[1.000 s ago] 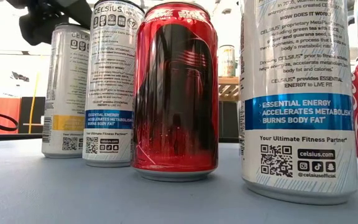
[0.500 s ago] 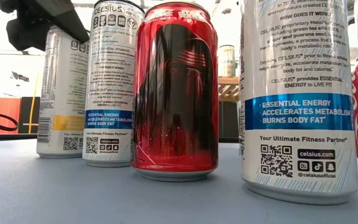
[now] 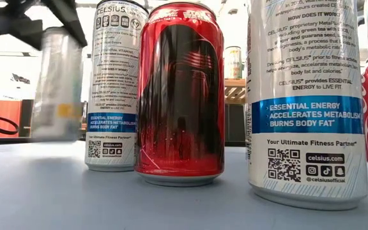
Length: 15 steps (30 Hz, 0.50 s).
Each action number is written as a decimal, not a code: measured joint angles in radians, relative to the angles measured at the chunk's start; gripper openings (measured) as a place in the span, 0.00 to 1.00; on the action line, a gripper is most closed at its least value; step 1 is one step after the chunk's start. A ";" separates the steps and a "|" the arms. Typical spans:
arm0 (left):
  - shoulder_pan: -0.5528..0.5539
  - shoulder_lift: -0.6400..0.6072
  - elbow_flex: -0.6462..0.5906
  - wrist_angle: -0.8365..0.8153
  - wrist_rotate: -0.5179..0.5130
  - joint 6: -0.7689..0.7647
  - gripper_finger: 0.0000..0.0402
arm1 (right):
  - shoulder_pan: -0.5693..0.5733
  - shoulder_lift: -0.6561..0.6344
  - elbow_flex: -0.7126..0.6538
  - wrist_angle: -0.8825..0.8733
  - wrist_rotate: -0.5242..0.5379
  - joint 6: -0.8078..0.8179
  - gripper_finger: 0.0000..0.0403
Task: Place canned beverage on shelf
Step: Put the left white-yellow soda can on the shelf aligned with the other white-yellow soda can
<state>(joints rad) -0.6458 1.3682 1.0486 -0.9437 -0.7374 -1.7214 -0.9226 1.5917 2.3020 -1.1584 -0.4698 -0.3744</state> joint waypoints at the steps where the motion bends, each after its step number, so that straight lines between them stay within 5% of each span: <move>1: 0.007 0.000 0.021 -0.040 -0.017 -0.018 0.62 | 0.000 0.000 0.000 0.000 0.000 0.000 0.79; 9: 0.125 0.000 0.196 -0.328 -0.037 -0.205 0.62 | 0.000 0.000 0.000 -0.001 0.000 0.000 0.79; 15: 0.238 0.000 0.340 -0.379 -0.112 -0.088 0.62 | 0.000 0.000 0.000 -0.002 0.000 0.000 0.79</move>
<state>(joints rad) -0.4074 1.3678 1.3881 -1.3228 -0.8496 -1.8091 -0.9226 1.5917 2.3019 -1.1600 -0.4699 -0.3748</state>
